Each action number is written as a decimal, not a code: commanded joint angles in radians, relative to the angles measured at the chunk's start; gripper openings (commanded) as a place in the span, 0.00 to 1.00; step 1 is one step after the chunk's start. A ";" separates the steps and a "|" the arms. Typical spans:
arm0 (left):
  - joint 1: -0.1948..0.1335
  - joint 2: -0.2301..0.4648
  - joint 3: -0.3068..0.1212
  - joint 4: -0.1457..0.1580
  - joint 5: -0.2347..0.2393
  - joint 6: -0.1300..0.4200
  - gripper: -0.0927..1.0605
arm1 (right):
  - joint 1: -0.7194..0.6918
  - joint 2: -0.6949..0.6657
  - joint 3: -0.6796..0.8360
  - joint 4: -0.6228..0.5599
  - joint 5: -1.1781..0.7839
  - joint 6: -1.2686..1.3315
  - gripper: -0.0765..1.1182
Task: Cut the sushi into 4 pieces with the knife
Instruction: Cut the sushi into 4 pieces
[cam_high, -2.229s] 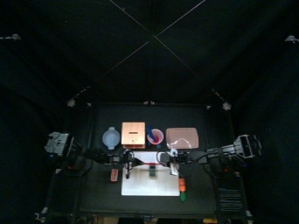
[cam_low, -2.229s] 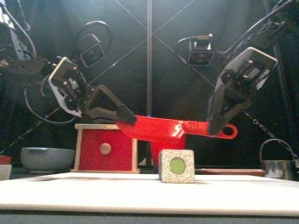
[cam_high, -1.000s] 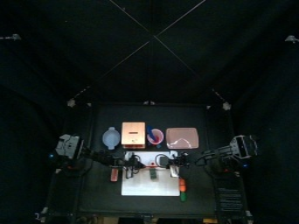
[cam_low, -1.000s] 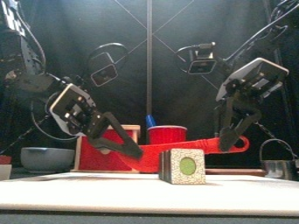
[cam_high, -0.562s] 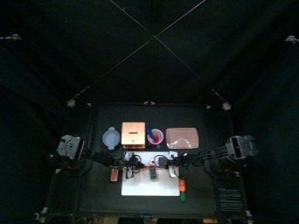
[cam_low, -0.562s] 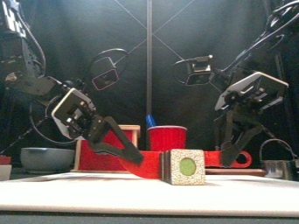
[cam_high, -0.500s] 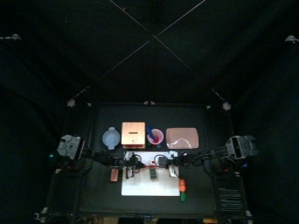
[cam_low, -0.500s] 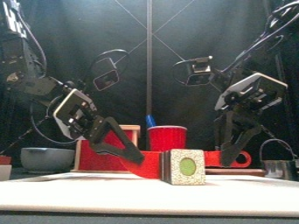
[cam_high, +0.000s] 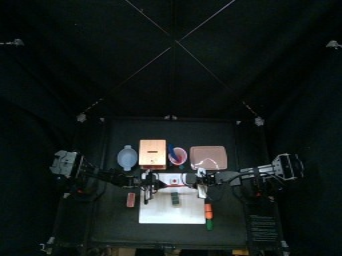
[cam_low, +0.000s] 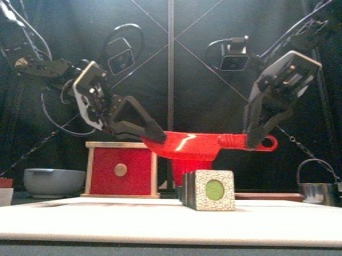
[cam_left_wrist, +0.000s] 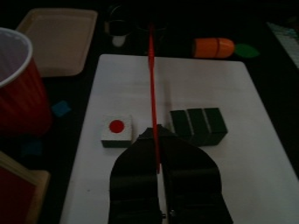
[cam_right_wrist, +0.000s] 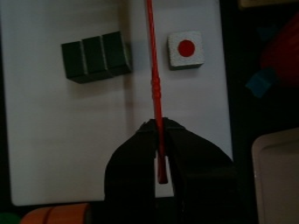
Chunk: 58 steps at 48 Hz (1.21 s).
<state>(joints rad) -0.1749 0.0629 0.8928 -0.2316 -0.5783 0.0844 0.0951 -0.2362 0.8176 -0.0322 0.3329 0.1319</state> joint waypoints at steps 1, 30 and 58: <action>-0.044 0.006 -0.015 -0.011 -0.003 -0.003 0.24 | 0.005 -0.012 -0.003 0.006 0.009 0.002 0.16; -0.100 0.098 -0.055 -0.063 -0.002 -0.003 0.24 | -0.002 0.061 -0.003 0.005 -0.023 0.000 0.16; -0.011 0.255 -0.051 -0.104 -0.002 0.008 0.23 | -0.025 0.224 -0.002 0.012 -0.063 0.000 0.16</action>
<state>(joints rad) -0.2086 0.3022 0.8314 -0.3390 -0.5890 0.0890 0.0966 -0.0307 0.8130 -0.0169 0.2700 0.1304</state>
